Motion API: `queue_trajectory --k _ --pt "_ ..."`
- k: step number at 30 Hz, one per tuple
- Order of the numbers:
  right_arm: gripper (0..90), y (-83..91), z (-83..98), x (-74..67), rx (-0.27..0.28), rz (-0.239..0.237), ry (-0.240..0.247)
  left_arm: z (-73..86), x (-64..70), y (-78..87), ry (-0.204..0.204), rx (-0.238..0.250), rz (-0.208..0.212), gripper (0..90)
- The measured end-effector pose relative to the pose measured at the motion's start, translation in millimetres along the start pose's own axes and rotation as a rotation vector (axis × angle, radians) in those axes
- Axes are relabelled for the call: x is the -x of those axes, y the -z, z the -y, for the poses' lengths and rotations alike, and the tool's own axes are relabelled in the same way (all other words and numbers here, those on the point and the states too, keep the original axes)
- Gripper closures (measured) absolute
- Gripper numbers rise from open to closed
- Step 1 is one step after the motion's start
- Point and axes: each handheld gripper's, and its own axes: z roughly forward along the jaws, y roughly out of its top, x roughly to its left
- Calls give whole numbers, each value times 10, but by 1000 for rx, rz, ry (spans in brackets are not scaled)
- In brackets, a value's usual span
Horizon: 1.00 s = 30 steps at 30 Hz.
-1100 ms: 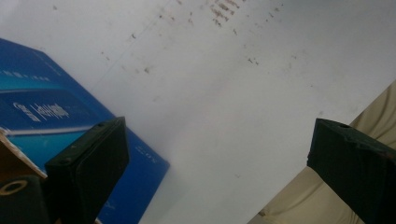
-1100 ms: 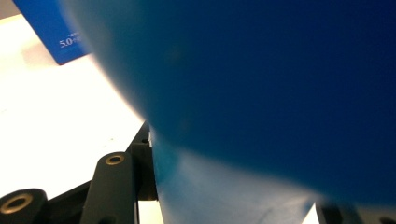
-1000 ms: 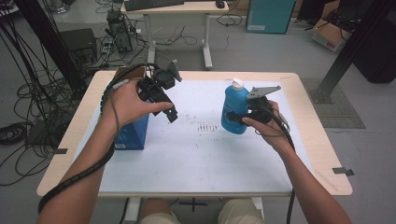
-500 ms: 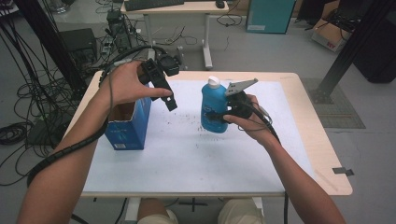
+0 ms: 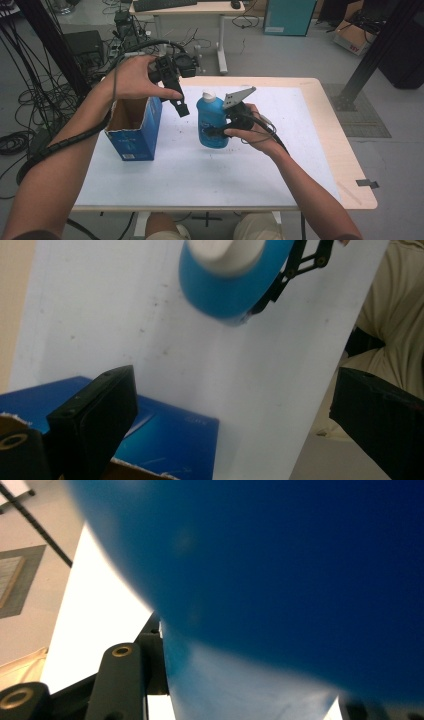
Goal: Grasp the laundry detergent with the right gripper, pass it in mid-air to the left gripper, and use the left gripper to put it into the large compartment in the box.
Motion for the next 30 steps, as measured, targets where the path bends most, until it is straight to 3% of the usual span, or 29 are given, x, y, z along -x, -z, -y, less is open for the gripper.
queue_trajectory --k 2,3,4,5,6,7,9,10,12,18,30 --pt "440 -32 -23 -26 3 -10 7 -21 14 6 -21 -1 2 55" --pt "439 -50 -38 -43 5 -19 15 -31 3 19 -50 -19 2 55" --pt "439 -58 -47 -52 3 -25 23 -33 22 8 -36 4 15 54" --pt "439 -71 -59 -69 5 -30 27 -44 7 21 -72 -21 19 54" --pt "439 -82 -71 -84 1 -39 37 -49 28 3 -52 -10 20 54" --pt "438 -99 -86 -103 -1 -47 43 -57 17 9 -79 -32 16 53" --pt "438 -121 -110 -134 -6 -56 52 -65 33 -6 -89 -42 31 53" --pt "439 -137 -126 -154 -8 -59 59 -64 46 -14 -86 -37 33 53" --pt "438 -157 -147 -175 -8 -71 67 -52 112 -51 -23 22 53 53" --pt "438 -232 -217 -257 -5 -98 89 -33 147 -76 -49 4 69 52" --pt "436 -353 -323 -358 16 -133 113 5 177 -167 -60 -11 88 50"
